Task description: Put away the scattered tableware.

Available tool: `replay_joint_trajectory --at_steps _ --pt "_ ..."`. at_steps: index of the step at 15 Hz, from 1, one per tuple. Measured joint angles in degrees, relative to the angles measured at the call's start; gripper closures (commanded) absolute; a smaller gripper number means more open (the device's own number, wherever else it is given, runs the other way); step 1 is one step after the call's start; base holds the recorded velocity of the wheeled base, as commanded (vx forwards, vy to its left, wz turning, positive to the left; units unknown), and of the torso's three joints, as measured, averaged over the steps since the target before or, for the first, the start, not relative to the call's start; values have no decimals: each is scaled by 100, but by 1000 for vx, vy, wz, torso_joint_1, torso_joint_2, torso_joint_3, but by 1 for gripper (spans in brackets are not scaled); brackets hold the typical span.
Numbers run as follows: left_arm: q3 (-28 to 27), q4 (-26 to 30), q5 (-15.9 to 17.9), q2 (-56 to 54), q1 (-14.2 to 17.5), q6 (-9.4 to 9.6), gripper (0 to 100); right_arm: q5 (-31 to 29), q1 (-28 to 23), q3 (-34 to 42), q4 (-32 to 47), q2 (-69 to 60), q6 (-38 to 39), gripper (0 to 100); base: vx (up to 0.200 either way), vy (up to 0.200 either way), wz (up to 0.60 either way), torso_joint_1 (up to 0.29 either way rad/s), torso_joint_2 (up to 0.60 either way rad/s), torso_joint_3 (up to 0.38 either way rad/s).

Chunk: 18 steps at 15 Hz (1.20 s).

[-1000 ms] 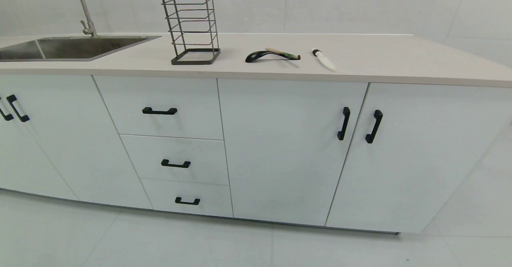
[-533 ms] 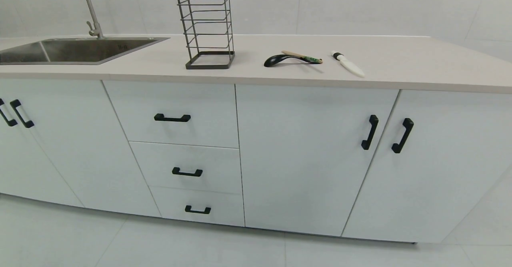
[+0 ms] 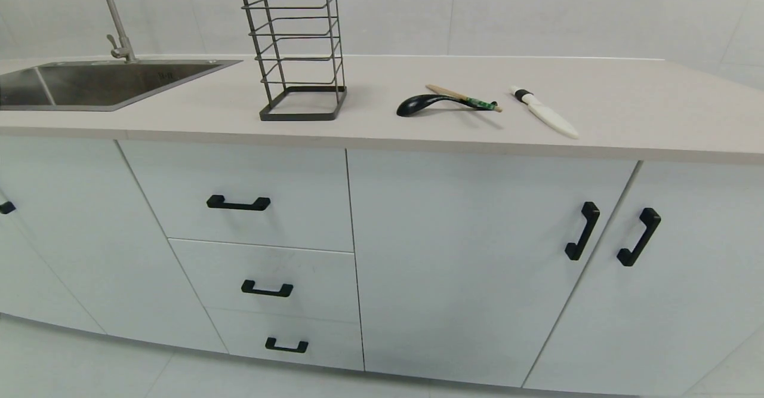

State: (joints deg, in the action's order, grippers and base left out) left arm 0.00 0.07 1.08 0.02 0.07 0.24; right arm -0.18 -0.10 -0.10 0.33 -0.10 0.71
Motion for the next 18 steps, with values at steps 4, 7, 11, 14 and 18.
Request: replay_joint_trajectory --at_steps 4,7,11,14,18 --pt "0 2 -2 0 0 0 0 0 0 0 2 0 -2 100 0 0 0 0 0 0" --pt "0 2 -2 0 0 0 0 0 0 0 0 0 0 100 0 0 600 4 2 5" --pt "0 2 -2 0 0 2 0 2 -1 0 2 0 0 100 0 0 0 0 0 0" --pt "0 0 4 0 0 2 0 0 0 0 0 2 0 100 133 0 0 3 -2 3" --pt "0 2 0 0 0 0 0 2 0 0 2 2 0 100 50 0 0 -3 -1 2"
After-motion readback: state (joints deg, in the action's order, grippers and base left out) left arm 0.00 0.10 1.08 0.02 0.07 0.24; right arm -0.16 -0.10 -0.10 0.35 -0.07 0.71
